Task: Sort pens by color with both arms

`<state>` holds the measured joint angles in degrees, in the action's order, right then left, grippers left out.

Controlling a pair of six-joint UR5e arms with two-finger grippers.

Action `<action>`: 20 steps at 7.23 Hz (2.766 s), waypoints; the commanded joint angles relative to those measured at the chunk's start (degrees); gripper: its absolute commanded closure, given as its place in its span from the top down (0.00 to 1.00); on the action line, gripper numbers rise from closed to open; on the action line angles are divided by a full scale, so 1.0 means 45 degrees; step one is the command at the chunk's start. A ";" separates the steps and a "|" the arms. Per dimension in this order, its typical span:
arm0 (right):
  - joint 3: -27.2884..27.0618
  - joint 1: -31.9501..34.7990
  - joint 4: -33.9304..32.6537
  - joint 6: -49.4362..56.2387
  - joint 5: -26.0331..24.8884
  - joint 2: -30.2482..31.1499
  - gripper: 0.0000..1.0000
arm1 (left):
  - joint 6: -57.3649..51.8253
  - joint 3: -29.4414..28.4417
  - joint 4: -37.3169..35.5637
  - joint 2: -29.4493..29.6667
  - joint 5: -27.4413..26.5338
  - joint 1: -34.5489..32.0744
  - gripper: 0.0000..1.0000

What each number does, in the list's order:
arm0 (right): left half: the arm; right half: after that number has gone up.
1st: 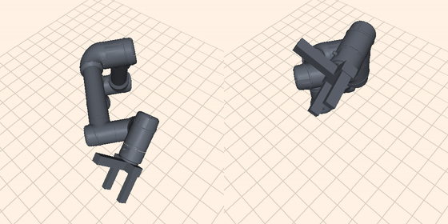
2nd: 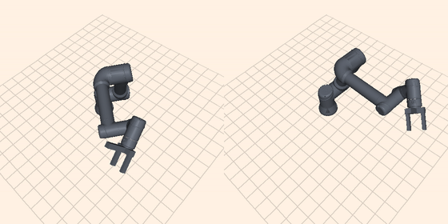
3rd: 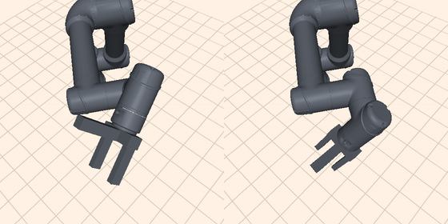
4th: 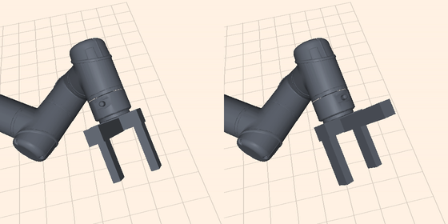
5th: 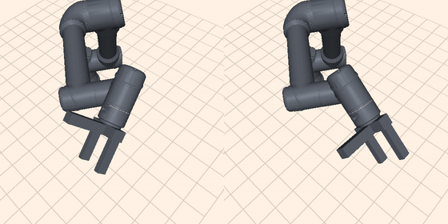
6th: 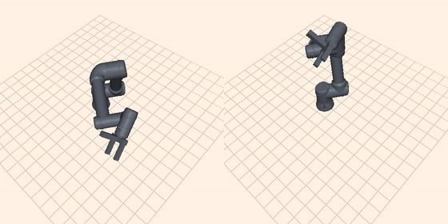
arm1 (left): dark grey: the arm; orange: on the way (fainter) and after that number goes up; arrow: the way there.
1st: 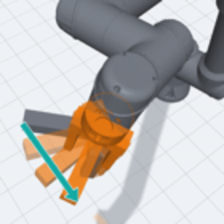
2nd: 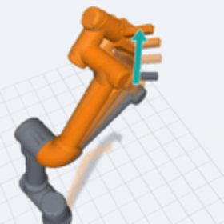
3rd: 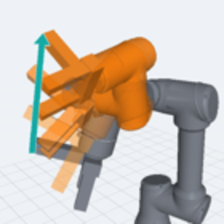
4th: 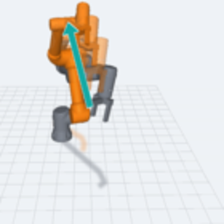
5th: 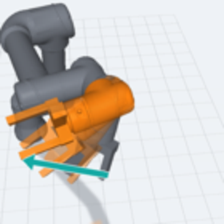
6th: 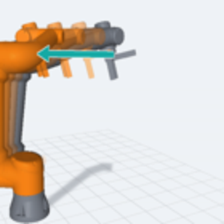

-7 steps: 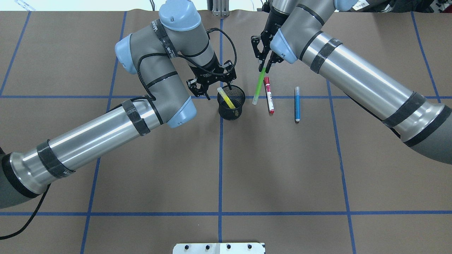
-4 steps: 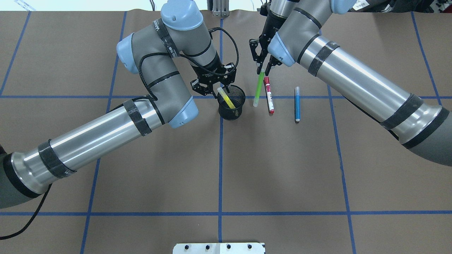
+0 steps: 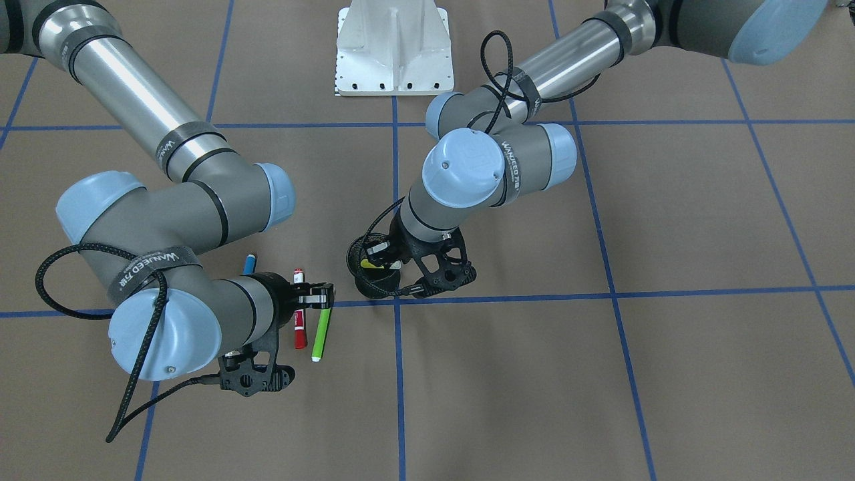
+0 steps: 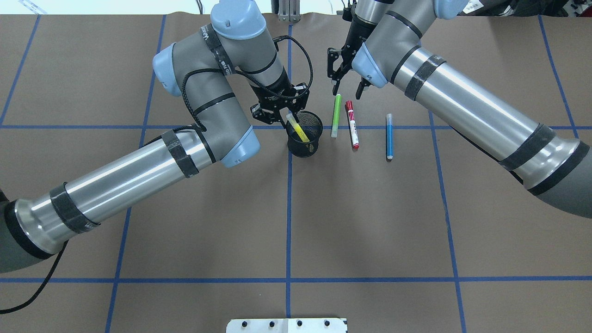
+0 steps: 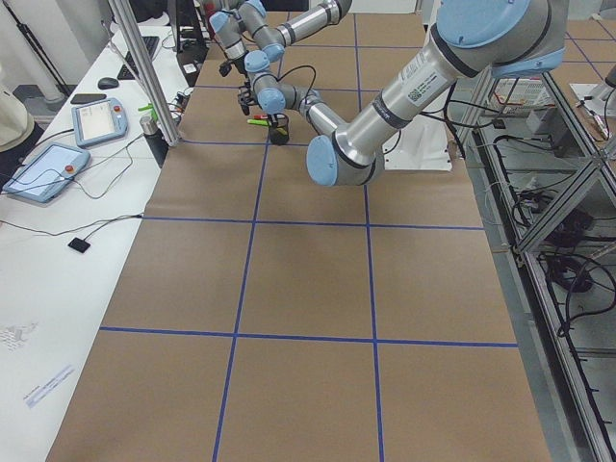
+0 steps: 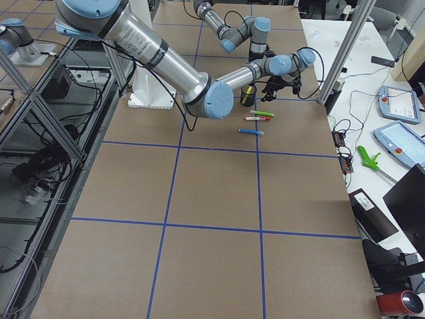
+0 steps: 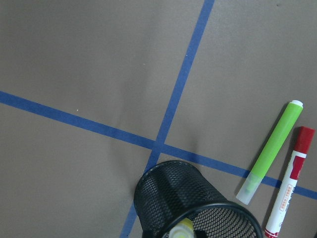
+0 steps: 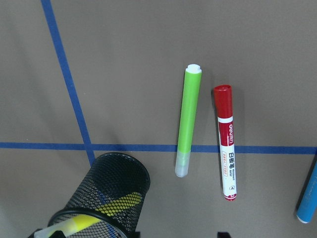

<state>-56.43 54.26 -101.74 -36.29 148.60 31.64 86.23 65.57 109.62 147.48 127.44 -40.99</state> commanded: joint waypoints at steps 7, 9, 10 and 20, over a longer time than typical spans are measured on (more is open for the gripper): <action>-0.3906 0.6239 -0.4011 -0.0588 -0.1392 0.2540 0.80 | -0.0198 -0.0001 -0.0044 0.0059 -0.0020 -0.0072 0.20; -0.4429 0.6826 -0.4168 -0.1110 -0.2625 0.2792 0.80 | -0.0199 0.0231 -0.0199 0.0137 0.0097 -0.0441 0.12; -0.6309 0.6829 -0.3995 -0.2527 -0.3327 0.3915 0.80 | -0.0218 0.0504 -0.0451 0.0137 0.0136 -0.0617 0.09; -1.1262 0.8073 -0.1585 0.6980 -0.4877 1.2127 0.98 | -0.0652 0.3282 -0.0480 0.0001 -0.7559 0.0428 0.04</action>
<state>-112.63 87.73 -114.71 -11.03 126.46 84.21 81.60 81.21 104.23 147.92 103.85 -43.55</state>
